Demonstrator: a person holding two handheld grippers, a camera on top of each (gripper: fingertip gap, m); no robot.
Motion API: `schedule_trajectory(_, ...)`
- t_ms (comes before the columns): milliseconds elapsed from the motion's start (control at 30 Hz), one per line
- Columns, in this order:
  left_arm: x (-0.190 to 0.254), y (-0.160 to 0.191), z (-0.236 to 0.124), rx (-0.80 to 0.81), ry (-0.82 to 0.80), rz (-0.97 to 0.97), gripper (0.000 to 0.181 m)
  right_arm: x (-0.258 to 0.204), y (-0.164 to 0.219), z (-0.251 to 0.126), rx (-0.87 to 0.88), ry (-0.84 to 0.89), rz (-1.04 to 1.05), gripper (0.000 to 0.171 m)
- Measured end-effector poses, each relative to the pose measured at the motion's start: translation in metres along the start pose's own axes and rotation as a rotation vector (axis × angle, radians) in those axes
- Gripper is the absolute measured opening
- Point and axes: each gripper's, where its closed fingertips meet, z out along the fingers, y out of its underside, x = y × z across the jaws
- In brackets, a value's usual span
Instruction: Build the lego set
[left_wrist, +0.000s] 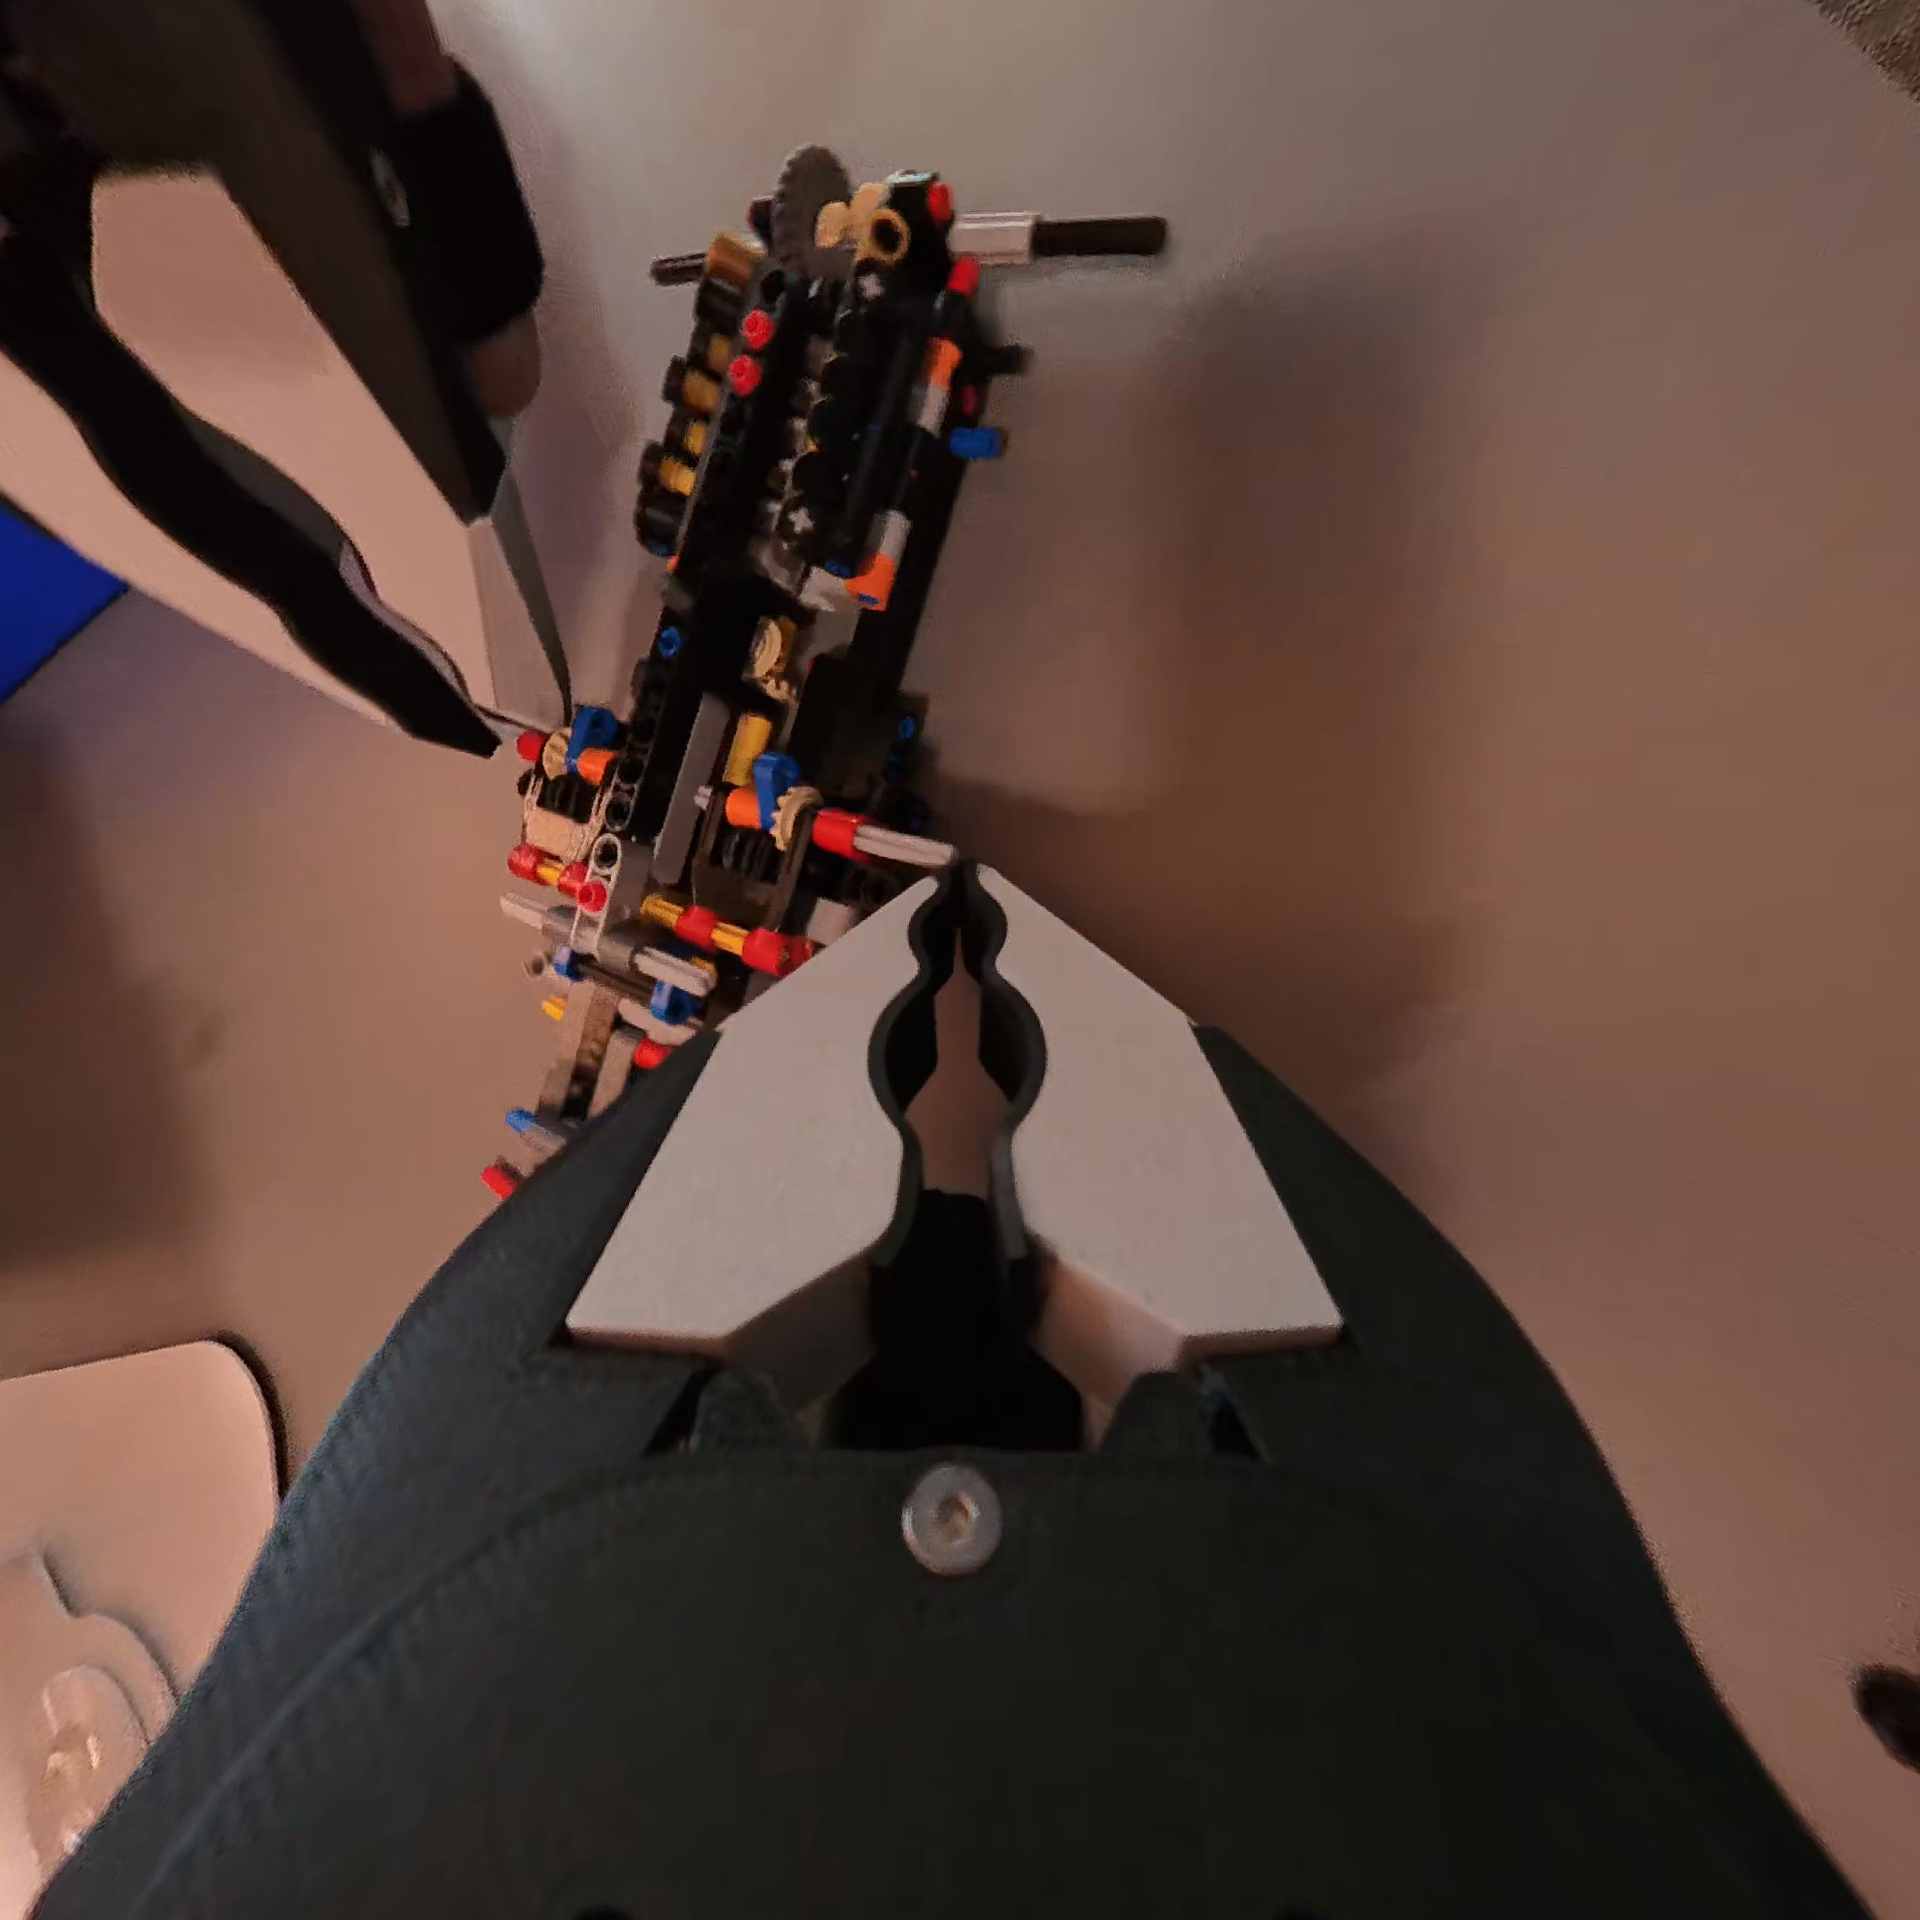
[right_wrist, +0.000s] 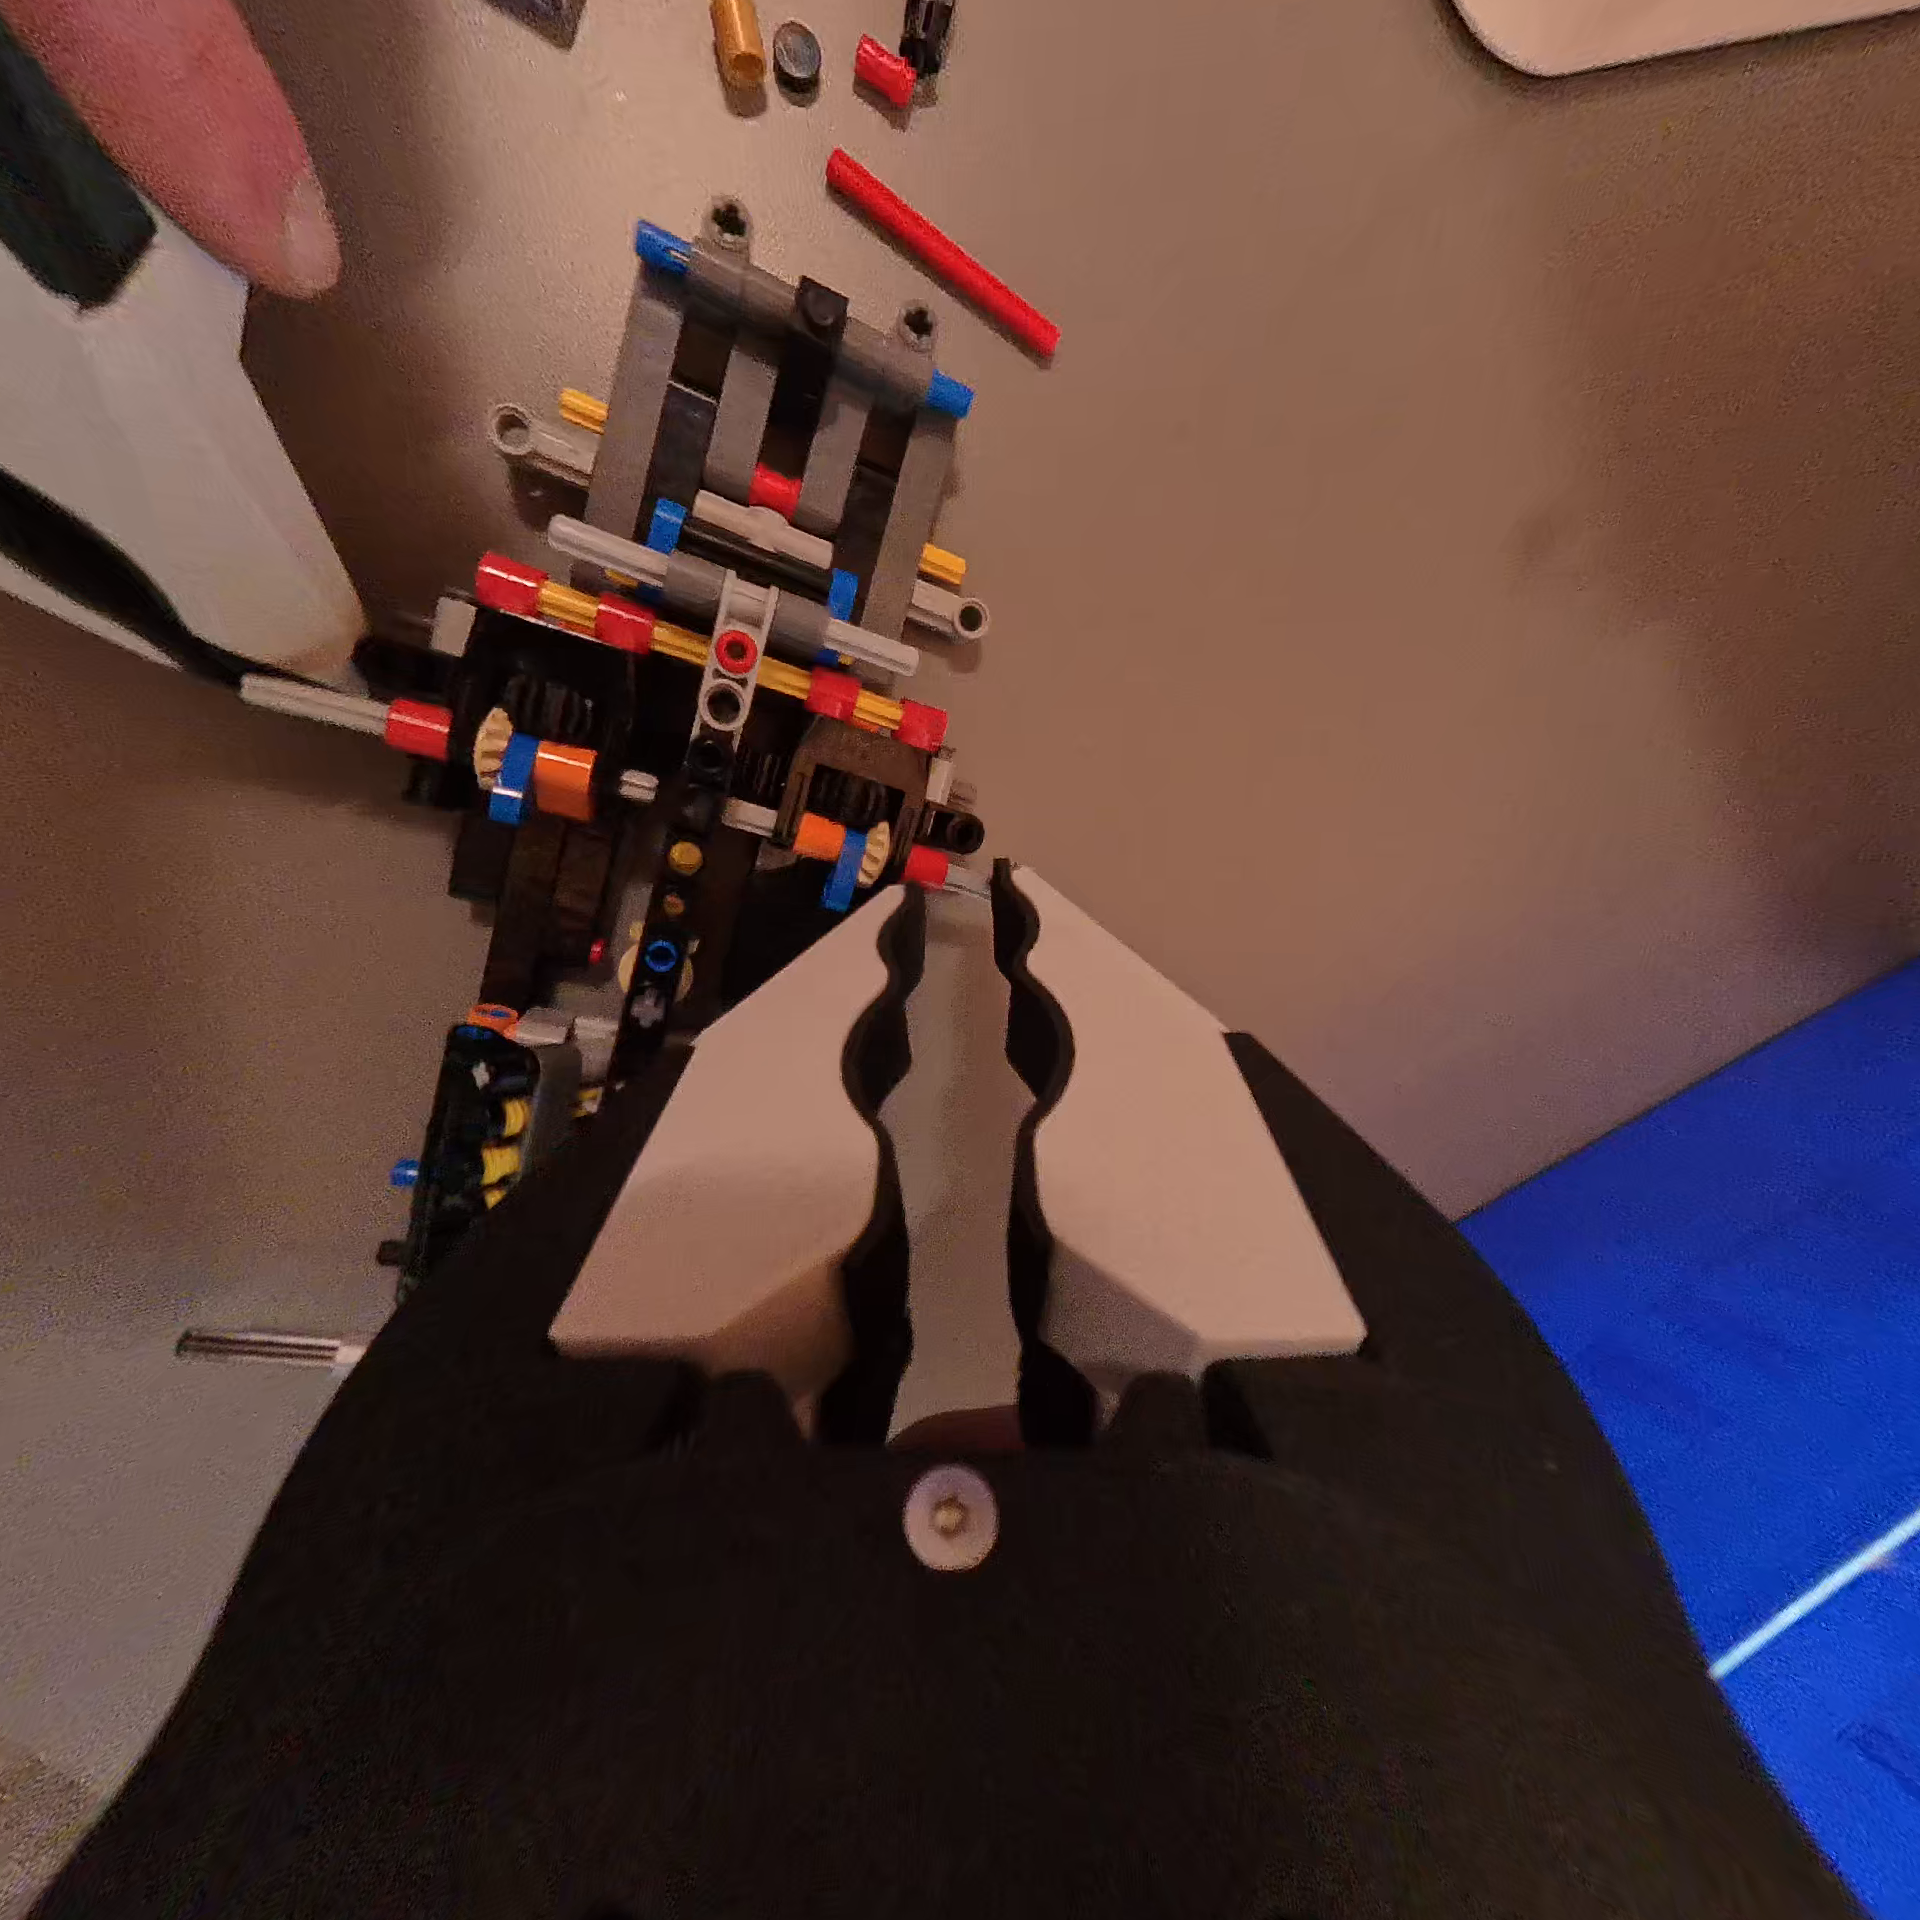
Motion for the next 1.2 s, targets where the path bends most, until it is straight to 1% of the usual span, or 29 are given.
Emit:
schedule_trajectory(33,0.001,-0.001,0.001,-0.003,0.001,0.006,0.000,0.001,-0.001,0.000,-0.014,0.012,-0.024,0.010)
schedule_trajectory(167,0.007,-0.012,0.007,0.000,0.011,0.035,0.000,0.000,-0.007,0.003,-0.045,0.033,-0.075,0.000)
schedule_trajectory(300,0.015,-0.022,0.015,0.019,0.016,0.051,0.000,0.000,-0.003,0.012,-0.096,0.061,-0.100,0.000)
schedule_trajectory(367,0.014,-0.023,0.016,0.017,0.002,0.067,0.000,0.000,-0.006,0.010,-0.079,0.067,-0.090,0.000)
schedule_trajectory(467,0.008,-0.025,0.009,0.041,-0.005,0.049,0.000,0.001,-0.006,0.003,-0.060,0.100,-0.067,0.004)
schedule_trajectory(600,-0.002,-0.033,-0.010,0.102,0.009,0.039,0.010,0.004,-0.012,-0.015,0.020,0.156,0.010,0.011)
schedule_trajectory(667,-0.001,-0.036,-0.019,0.136,0.059,0.034,0.017,0.003,-0.012,-0.024,0.049,0.177,0.046,0.012)
schedule_trajectory(800,-0.022,-0.028,-0.033,0.150,0.034,0.030,0.030,0.002,-0.005,-0.049,0.068,0.273,0.126,0.015)
schedule_trajectory(900,-0.043,-0.016,-0.036,0.160,0.013,-0.036,0.042,-0.014,-0.007,-0.066,0.138,0.281,0.201,0.015)
schedule_trajectory(967,-0.053,-0.003,-0.032,0.142,0.012,-0.083,0.050,-0.028,-0.005,-0.074,0.167,0.270,0.235,0.016)
schedule_trajectory(1067,-0.055,0.015,-0.020,0.102,0.042,-0.133,0.053,-0.051,-0.004,-0.077,0.209,0.228,0.294,0.018)
schedule_trajectory(1200,-0.044,0.024,-0.010,0.066,0.104,-0.153,0.050,-0.076,0.001,-0.073,0.235,0.183,0.368,0.020)
